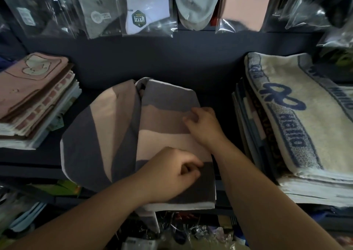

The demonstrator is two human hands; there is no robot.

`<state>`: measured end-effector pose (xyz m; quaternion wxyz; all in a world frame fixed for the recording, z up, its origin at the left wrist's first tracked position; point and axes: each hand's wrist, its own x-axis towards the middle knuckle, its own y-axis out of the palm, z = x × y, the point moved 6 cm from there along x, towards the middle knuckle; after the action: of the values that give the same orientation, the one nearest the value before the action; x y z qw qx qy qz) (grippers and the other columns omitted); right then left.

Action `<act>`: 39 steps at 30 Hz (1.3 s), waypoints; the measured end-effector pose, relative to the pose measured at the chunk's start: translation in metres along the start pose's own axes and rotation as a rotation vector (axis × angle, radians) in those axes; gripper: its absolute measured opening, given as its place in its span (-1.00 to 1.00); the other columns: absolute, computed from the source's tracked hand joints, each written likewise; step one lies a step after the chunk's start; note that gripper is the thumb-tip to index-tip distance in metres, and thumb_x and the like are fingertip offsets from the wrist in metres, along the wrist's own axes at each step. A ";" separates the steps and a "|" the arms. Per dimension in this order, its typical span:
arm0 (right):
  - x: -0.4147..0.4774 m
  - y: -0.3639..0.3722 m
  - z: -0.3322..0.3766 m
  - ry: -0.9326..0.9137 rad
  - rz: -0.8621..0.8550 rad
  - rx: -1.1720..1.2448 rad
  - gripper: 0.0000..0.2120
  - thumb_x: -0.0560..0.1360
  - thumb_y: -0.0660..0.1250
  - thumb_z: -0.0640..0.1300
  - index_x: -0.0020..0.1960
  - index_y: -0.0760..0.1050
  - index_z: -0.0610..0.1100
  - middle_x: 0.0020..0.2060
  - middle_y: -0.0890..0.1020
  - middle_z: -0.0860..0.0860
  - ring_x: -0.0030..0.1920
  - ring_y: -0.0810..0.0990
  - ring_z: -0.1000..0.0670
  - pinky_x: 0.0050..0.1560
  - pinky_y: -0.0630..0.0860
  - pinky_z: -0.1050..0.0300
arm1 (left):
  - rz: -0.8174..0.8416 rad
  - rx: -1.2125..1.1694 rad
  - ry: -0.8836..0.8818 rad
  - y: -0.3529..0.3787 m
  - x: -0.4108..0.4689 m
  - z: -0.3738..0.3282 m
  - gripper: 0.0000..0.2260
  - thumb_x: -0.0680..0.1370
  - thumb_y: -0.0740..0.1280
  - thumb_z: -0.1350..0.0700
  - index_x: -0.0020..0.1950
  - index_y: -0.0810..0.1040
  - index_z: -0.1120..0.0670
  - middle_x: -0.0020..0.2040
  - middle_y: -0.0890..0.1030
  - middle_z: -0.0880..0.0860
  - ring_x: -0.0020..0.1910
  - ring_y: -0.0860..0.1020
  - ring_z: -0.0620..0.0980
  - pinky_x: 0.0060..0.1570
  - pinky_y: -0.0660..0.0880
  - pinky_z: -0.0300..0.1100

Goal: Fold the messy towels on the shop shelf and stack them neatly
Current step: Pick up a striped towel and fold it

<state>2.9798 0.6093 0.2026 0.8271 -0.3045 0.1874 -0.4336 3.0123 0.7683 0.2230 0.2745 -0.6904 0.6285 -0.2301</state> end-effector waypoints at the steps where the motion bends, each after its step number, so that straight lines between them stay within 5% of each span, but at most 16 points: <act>1: -0.005 0.001 0.001 -0.022 -0.010 -0.045 -0.54 0.57 0.37 -0.04 0.42 0.46 -0.17 0.40 0.33 -0.20 0.28 0.50 -0.19 0.30 0.34 0.23 | -0.117 0.046 0.042 -0.013 0.000 0.004 -0.80 0.55 0.41 0.07 0.16 0.67 -0.01 -0.06 0.68 -0.11 -0.08 0.61 -0.18 -0.06 0.56 -0.19; 5: -0.024 -0.006 -0.003 -0.052 -0.074 -0.087 -0.57 0.55 0.37 -0.14 0.41 0.47 -0.07 0.28 0.39 -0.17 0.06 0.60 -0.18 0.15 0.48 0.17 | -0.467 0.429 0.083 -0.059 -0.002 0.026 -0.58 0.48 0.25 -0.15 0.24 0.61 0.01 0.12 0.61 -0.01 0.11 0.54 -0.01 0.10 0.45 -0.15; 9: -0.039 -0.008 -0.007 -0.014 0.021 -0.112 -0.62 0.56 0.34 -0.07 0.38 0.47 -0.02 0.18 0.58 -0.10 0.07 0.61 -0.11 0.07 0.58 0.05 | -0.195 0.673 -0.178 -0.060 0.012 0.053 -0.17 0.40 -0.06 -0.44 0.59 0.22 -0.07 0.62 0.15 0.03 0.58 0.10 0.12 0.50 0.12 0.18; 13: -0.049 -0.012 -0.011 0.061 0.178 -0.119 -0.47 0.53 0.38 0.02 0.47 0.33 0.13 0.25 0.55 0.06 0.14 0.56 -0.02 0.14 0.59 0.00 | 0.025 0.709 -0.298 -0.037 0.018 0.071 -0.03 0.32 -0.20 -0.54 0.64 -0.10 -0.08 0.65 -0.22 -0.01 0.60 -0.30 0.03 0.53 -0.20 0.28; 19: -0.067 -0.019 -0.013 0.070 0.265 0.035 -0.34 0.48 0.48 -0.13 0.48 0.30 0.12 0.25 0.54 0.07 0.17 0.55 0.06 0.17 0.58 0.10 | 0.022 0.735 -0.402 -0.030 0.025 0.078 -0.04 0.45 -0.04 -0.54 0.65 -0.19 0.02 0.64 -0.27 0.11 0.60 -0.31 0.12 0.53 -0.20 0.26; 28: -0.092 -0.027 -0.031 0.080 0.233 -0.055 -0.63 0.62 0.30 -0.14 0.35 0.40 0.18 0.00 0.54 0.16 -0.06 0.51 0.19 -0.24 0.41 0.35 | 0.027 0.767 -0.430 -0.029 0.033 0.076 -0.02 0.43 -0.07 -0.56 0.65 -0.18 0.04 0.64 -0.23 0.14 0.60 -0.27 0.17 0.50 -0.16 0.36; 31: -0.097 -0.023 -0.036 0.086 0.219 -0.142 -0.63 0.64 0.25 -0.13 0.39 0.38 0.17 0.16 0.57 0.01 0.04 0.56 0.03 -0.08 0.50 0.20 | 0.058 0.753 -0.404 -0.031 0.029 0.074 0.01 0.38 -0.05 -0.60 0.65 -0.17 0.00 0.65 -0.22 0.11 0.61 -0.24 0.14 0.51 -0.16 0.33; 36: -0.100 -0.028 -0.008 -0.033 0.082 -0.650 -0.64 0.62 0.23 0.03 0.40 0.39 0.08 0.23 0.36 -0.06 0.14 0.48 -0.12 0.12 0.56 -0.05 | 0.101 0.718 -0.343 -0.028 0.018 0.082 0.06 0.31 -0.09 -0.63 0.62 -0.28 -0.06 0.62 -0.33 0.07 0.59 -0.35 0.10 0.51 -0.17 0.32; 39: -0.087 -0.010 0.021 -0.204 0.056 -0.604 -0.56 0.64 0.16 0.11 0.48 0.35 0.02 0.40 0.32 -0.08 0.37 0.33 -0.16 0.33 0.41 -0.11 | 0.083 0.707 -0.324 -0.023 0.017 0.082 0.08 0.32 -0.08 -0.63 0.63 -0.27 -0.01 0.62 -0.32 0.10 0.59 -0.34 0.11 0.52 -0.17 0.29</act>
<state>2.9373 0.6841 0.2290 0.7254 -0.5728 0.2323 -0.3028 3.0857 0.7603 0.1771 0.6004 -0.5545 0.4864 -0.3090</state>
